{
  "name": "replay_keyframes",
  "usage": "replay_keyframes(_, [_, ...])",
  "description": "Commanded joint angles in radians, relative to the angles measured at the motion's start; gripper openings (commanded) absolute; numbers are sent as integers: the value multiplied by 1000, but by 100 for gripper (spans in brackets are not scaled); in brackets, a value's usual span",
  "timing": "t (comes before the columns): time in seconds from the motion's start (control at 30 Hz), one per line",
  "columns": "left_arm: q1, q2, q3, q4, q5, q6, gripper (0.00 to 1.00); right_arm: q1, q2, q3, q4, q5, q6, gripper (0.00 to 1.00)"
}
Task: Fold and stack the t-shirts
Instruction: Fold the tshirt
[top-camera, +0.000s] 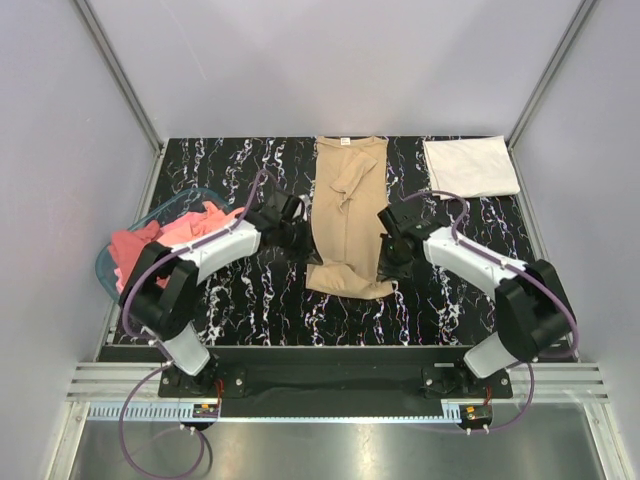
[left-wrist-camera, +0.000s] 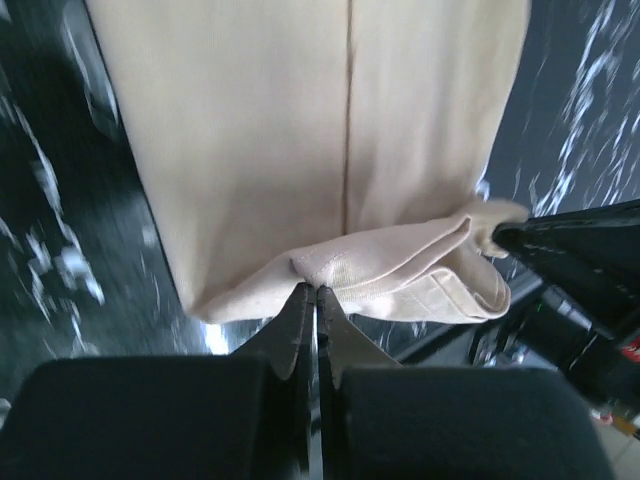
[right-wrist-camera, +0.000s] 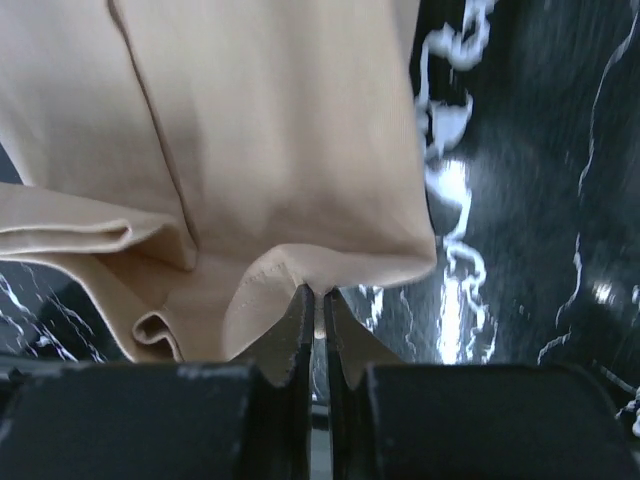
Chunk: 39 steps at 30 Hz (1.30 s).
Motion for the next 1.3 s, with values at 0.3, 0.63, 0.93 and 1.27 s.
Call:
replay_keyframes(0.3, [108, 265, 456, -73, -7, 149, 0, -137, 320, 409, -35, 31, -208, 0])
replay_keyframes(0.63, [182, 437, 662, -74, 47, 172, 0, -209, 461, 646, -93, 32, -282, 0])
replay_keyframes(0.93, [222, 526, 797, -53, 88, 175, 0, -261, 551, 811, -116, 6, -314, 0])
replay_keyframes(1.27, [263, 641, 877, -23, 111, 140, 0, -281, 674, 952, -112, -32, -405, 0])
